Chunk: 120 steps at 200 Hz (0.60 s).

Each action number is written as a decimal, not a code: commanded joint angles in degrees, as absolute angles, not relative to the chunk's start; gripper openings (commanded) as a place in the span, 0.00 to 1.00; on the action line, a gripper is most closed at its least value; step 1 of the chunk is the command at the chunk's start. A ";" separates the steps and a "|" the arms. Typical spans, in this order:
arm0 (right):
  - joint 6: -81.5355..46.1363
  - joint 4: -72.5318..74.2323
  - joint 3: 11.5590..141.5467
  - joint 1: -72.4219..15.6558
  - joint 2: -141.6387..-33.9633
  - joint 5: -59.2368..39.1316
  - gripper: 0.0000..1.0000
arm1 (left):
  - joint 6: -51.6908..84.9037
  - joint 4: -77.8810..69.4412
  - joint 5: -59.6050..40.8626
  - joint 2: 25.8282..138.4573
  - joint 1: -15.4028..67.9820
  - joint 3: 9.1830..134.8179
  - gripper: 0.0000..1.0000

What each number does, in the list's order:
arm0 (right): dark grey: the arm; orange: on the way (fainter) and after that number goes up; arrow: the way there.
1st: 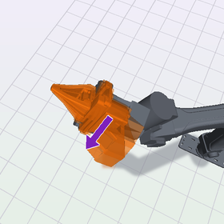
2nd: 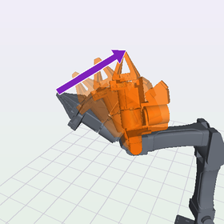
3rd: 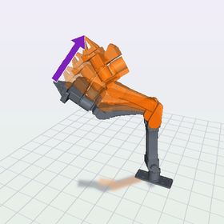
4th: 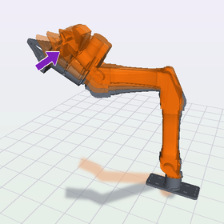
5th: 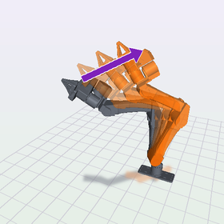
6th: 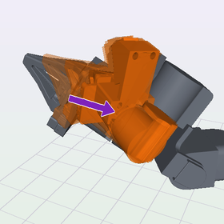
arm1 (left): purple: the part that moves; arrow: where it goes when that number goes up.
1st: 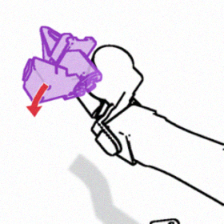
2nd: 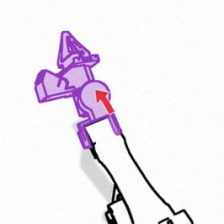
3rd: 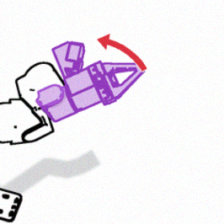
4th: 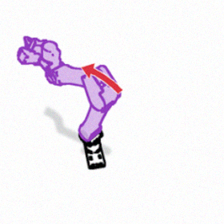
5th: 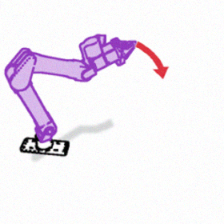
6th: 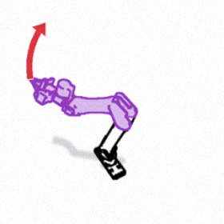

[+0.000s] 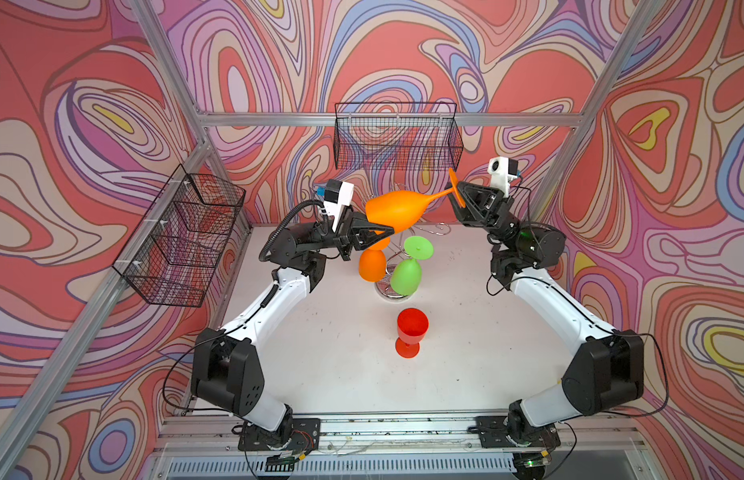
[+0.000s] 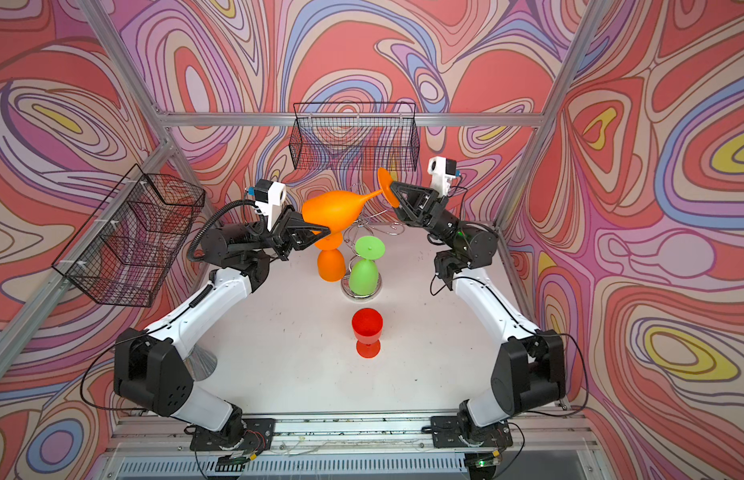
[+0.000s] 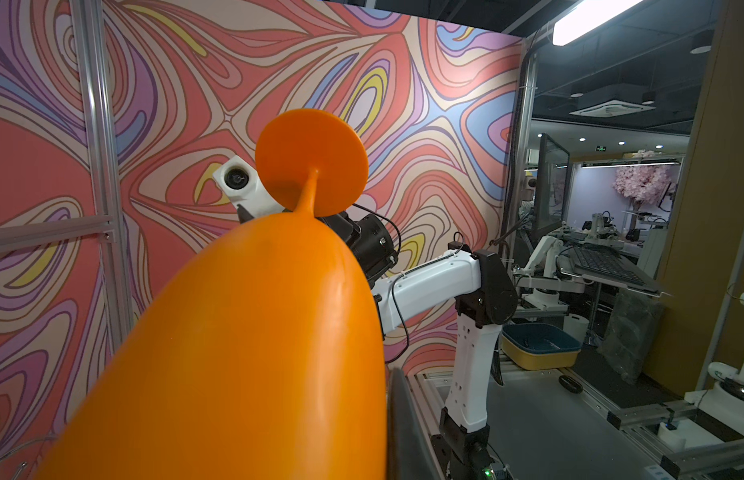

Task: Take the wine glass off the wine glass rack
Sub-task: 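Close the left gripper on the orange glass bowl while the right gripper withdraws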

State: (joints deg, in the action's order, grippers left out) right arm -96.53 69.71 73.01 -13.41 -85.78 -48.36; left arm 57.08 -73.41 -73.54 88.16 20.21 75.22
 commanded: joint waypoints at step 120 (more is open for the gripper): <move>-30.53 -25.73 78.98 -11.60 -56.70 10.96 0.68 | -21.91 42.00 -51.00 76.77 33.01 96.85 0.00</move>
